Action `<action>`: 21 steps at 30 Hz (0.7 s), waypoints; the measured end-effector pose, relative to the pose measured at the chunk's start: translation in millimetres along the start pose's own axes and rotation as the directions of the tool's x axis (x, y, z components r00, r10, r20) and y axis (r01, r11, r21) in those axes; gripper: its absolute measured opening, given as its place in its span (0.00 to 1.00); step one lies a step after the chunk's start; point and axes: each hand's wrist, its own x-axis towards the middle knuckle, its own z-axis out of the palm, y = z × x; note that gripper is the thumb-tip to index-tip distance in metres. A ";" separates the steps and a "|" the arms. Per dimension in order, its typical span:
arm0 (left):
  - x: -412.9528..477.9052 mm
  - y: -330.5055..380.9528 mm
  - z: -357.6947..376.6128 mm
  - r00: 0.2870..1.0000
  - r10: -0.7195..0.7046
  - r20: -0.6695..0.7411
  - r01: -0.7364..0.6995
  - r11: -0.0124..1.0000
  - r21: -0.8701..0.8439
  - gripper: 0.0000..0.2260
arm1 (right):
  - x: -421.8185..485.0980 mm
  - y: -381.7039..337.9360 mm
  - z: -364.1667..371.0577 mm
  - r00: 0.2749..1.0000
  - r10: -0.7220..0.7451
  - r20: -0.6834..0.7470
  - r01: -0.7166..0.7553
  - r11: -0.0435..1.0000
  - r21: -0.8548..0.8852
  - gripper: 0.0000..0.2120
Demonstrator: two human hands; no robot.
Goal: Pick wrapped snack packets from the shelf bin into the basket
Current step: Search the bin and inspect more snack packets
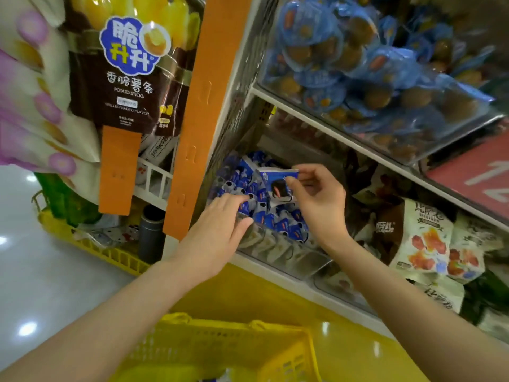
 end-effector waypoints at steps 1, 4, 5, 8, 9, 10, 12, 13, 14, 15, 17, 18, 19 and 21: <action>-4.9 6.6 -1.1 0.998 -0.054 -0.030 0.050 0.991 -0.122 0.22 | -13.6 -6.5 -5.7 1.000 -0.017 0.013 0.016 0.999 0.048 0.08; -18.9 24.4 -3.2 0.979 -0.185 -0.083 0.126 0.878 -0.462 0.20 | -50.1 -18.7 -17.8 0.996 -0.056 0.076 0.045 0.988 0.146 0.08; -23.0 29.0 -2.4 0.973 -0.218 -0.080 0.142 0.830 -0.540 0.16 | -60.0 -20.5 -19.2 0.992 -0.030 0.121 0.006 0.982 0.189 0.08; -36.4 38.6 4.2 0.957 -0.285 -0.052 0.183 0.734 -0.654 0.05 | -81.7 -20.3 -17.1 0.948 0.153 0.279 -0.235 0.929 0.288 0.07; -42.0 39.8 8.4 0.950 -0.310 -0.044 0.203 0.716 -0.668 0.06 | -87.2 -19.5 -15.6 0.917 0.217 0.335 -0.323 0.896 0.305 0.07; -47.4 40.4 12.3 0.941 -0.338 -0.029 0.232 0.702 -0.673 0.07 | -92.6 -18.2 -13.7 0.885 0.258 0.387 -0.389 0.867 0.311 0.06; -57.2 40.1 19.0 0.928 -0.374 -0.011 0.277 0.707 -0.650 0.08 | -104.3 -13.3 -8.8 0.847 0.272 0.456 -0.436 0.848 0.303 0.04; -61.3 39.4 22.0 0.924 -0.382 -0.009 0.292 0.721 -0.629 0.08 | -110.0 -10.2 -5.8 0.840 0.268 0.472 -0.439 0.847 0.299 0.03; -65.0 38.2 25.0 0.920 -0.392 -0.003 0.309 0.728 -0.612 0.08 | -115.4 -7.2 -2.7 0.835 0.274 0.478 -0.446 0.846 0.293 0.03; -68.1 37.1 27.5 0.915 -0.404 0.014 0.330 0.728 -0.600 0.08 | -119.9 -4.4 -0.3 0.830 0.290 0.476 -0.457 0.843 0.285 0.03; -72.5 35.9 31.7 0.905 -0.423 0.050 0.372 0.727 -0.577 0.09 | -127.0 2.3 2.9 0.823 0.328 0.464 -0.482 0.835 0.264 0.08; -74.1 36.0 33.3 0.901 -0.430 0.060 0.385 0.730 -0.564 0.10 | -129.9 5.7 3.7 0.817 0.343 0.464 -0.494 0.832 0.254 0.11; -75.3 35.6 34.9 0.900 -0.432 0.060 0.392 0.740 -0.546 0.11 | -132.6 8.8 3.9 0.810 0.353 0.469 -0.504 0.827 0.249 0.14; -77.1 35.9 37.5 0.902 -0.429 0.052 0.394 0.769 -0.503 0.12 | -138.2 14.4 4.3 0.801 0.360 0.478 -0.514 0.823 0.242 0.15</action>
